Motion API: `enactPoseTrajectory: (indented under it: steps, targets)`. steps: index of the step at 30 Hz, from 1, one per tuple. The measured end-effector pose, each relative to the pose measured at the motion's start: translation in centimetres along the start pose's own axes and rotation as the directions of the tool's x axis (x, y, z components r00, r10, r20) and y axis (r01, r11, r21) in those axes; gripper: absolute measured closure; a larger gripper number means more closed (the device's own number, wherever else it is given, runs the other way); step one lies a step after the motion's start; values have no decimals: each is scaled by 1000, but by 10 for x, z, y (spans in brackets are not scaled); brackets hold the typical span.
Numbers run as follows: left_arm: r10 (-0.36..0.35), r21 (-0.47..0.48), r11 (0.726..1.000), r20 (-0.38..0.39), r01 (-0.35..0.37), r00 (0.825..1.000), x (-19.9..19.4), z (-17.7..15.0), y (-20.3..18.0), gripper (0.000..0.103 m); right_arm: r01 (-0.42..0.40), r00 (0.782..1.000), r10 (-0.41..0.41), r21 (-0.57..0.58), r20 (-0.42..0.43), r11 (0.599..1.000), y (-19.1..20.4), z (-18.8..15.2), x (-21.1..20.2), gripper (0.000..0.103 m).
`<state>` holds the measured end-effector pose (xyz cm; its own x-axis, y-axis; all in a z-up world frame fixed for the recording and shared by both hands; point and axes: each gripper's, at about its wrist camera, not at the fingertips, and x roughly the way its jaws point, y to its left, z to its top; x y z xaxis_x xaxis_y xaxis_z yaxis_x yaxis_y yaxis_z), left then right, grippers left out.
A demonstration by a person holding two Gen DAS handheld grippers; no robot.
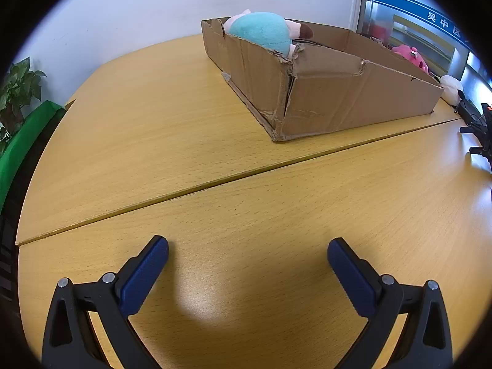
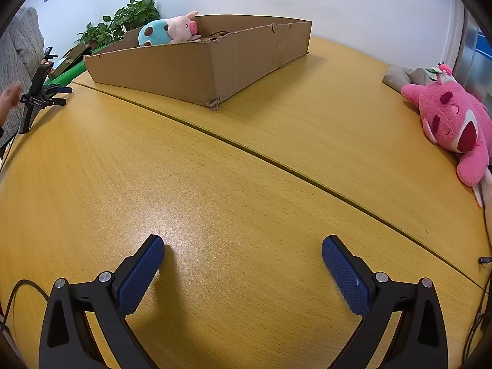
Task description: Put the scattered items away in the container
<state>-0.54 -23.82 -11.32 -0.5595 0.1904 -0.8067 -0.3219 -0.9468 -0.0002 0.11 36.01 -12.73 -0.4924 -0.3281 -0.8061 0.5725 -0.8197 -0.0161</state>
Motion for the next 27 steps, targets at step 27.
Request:
enactPoseTrajectory:
  steps: [27]
  targets:
    - [0,0,1000,1,0,1000,3,4,-2,0,-2,1000,2,1,1,1000,0,-1,0,0]
